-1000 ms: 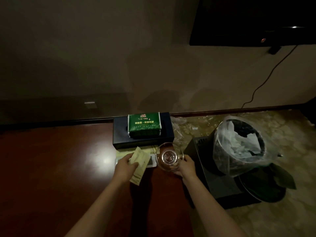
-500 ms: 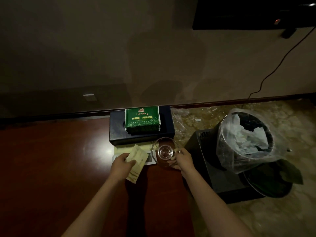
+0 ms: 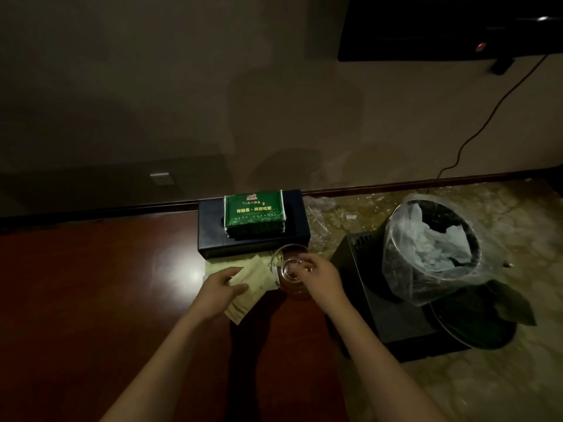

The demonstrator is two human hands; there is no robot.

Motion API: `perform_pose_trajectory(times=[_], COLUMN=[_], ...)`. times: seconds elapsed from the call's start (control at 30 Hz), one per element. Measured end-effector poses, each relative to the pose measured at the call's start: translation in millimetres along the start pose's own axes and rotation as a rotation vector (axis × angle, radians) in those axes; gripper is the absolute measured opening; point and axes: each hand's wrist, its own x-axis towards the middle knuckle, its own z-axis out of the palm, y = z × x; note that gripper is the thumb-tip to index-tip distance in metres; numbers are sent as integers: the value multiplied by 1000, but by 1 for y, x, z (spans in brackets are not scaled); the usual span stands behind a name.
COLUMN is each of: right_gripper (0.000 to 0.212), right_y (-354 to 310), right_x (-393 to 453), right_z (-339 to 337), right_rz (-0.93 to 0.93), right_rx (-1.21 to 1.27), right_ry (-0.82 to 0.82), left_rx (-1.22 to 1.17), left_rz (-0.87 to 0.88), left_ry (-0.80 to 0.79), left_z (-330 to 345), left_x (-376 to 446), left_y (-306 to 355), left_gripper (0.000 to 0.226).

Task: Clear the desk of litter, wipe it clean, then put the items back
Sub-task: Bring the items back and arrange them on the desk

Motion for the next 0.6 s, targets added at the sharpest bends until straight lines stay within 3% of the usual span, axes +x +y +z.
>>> perform_pose_trajectory(times=[0.07, 0.17, 0.27, 0.37, 0.47, 0.6], right_gripper=[41, 31, 9, 8, 19, 30], right_y=[-5, 2, 18, 35, 48, 58], right_x=[-3, -12, -25, -37, -45, -49], right_z=[9, 17, 18, 17, 20, 29], right_rz=[-30, -43, -49, -28, -13, 34], right_rx=[-65, -64, 37, 85, 66, 23], right_ry=[-216, -316, -276, -189, -148, -120], left_rx=[30, 63, 44, 151, 255, 182], left_rz=[51, 92, 56, 13, 80, 117], left_ry=[-104, -187, -187, -149, -23, 65], left_z=[6, 15, 17, 18, 26, 39], left_x=[-5, -15, -20, -27, -36, -40], left_y=[7, 7, -11, -31, -42, -50], left_gripper=[30, 29, 27, 13, 7, 22])
